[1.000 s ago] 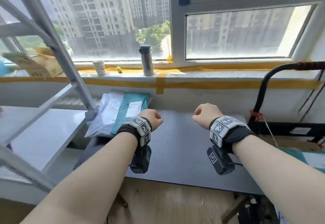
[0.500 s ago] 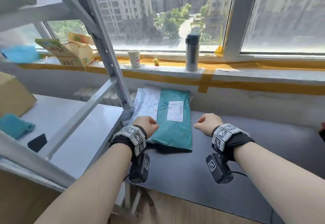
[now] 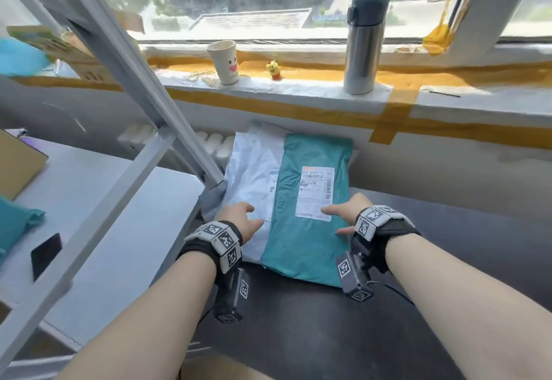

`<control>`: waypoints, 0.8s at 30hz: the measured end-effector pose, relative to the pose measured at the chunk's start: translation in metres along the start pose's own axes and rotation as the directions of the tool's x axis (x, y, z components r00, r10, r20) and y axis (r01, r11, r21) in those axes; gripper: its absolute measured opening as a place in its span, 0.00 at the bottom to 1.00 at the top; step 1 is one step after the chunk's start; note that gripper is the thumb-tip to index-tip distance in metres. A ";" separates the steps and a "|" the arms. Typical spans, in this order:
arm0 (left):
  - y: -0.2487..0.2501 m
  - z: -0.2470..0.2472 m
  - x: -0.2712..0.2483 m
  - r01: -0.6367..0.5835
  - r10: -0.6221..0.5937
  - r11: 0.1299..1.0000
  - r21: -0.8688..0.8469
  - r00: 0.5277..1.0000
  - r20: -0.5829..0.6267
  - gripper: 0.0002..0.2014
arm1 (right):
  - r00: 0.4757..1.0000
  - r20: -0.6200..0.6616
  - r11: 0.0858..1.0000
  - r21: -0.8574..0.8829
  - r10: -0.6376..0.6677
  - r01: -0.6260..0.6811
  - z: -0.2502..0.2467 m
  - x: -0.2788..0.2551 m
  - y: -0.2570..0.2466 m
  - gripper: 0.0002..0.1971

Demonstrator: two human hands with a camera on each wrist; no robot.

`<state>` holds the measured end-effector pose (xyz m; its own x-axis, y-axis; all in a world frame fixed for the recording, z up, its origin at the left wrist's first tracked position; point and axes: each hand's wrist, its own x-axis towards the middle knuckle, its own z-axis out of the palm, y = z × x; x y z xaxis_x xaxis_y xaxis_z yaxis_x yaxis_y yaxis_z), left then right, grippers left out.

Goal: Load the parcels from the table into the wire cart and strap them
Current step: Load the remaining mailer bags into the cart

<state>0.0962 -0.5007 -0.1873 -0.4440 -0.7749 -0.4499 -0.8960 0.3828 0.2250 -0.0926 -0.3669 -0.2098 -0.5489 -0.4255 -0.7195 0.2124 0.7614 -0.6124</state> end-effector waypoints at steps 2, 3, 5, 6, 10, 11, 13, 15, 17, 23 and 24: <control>-0.003 0.006 0.010 0.049 -0.049 0.997 0.056 0.999 -0.006 0.28 | 0.999 0.032 0.997 0.073 0.037 -0.040 -0.001 0.010 -0.002 0.16; -0.005 0.009 0.013 0.086 -0.085 0.994 0.073 0.996 -0.007 0.28 | 0.998 0.037 0.994 0.090 0.053 -0.057 -0.001 0.014 -0.002 0.15; -0.011 0.013 0.021 0.163 -0.163 0.984 0.068 0.987 -0.006 0.30 | 0.998 0.012 0.992 0.106 0.067 -0.067 -0.003 0.021 0.000 0.12; -0.015 0.016 0.025 0.193 -0.193 0.980 0.042 0.981 0.001 0.33 | 0.998 -0.013 0.991 0.121 0.065 -0.063 -0.004 0.024 0.002 0.11; -0.023 0.019 0.032 0.263 -0.259 0.959 -0.106 0.965 0.048 0.48 | 0.993 -0.098 0.991 0.122 0.072 -0.060 -0.011 0.032 0.012 0.10; -0.023 0.018 0.033 0.270 -0.266 0.955 -0.122 0.963 0.054 0.49 | 0.990 -0.113 0.991 0.114 0.081 -0.068 -0.014 0.032 0.014 0.08; -0.024 0.016 0.037 0.280 -0.275 0.952 -0.125 0.960 0.055 0.51 | 0.990 -0.117 0.994 0.082 0.084 -0.074 -0.018 0.030 0.018 0.09; -0.024 0.014 0.041 0.274 -0.265 0.955 -0.117 0.960 0.091 0.49 | 0.993 -0.103 0.998 0.024 0.058 -0.055 -0.018 0.026 0.021 0.15; -0.024 0.016 0.042 0.230 -0.209 0.966 -0.115 0.963 0.167 0.45 | 0.996 -0.083 1.000 -0.001 0.028 -0.028 -0.012 0.021 0.023 0.15; -0.025 0.009 0.032 0.023 -0.026 1.000 0.016 0.978 0.206 0.23 | 0.992 -0.122 0.999 -0.048 -0.026 0.021 0.016 0.002 0.028 0.07; -0.025 0.005 0.028 -0.001 -0.008 0.999 0.044 0.980 0.199 0.20 | 0.989 -0.147 0.997 -0.078 -0.032 0.020 0.018 0.000 0.028 0.09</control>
<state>0.1061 -0.5299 -0.2095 -0.4285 -0.6626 -0.6143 -0.8948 0.4055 0.1868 -0.0720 -0.3543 -0.2326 -0.6681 -0.3730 -0.6438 0.1374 0.7885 -0.5995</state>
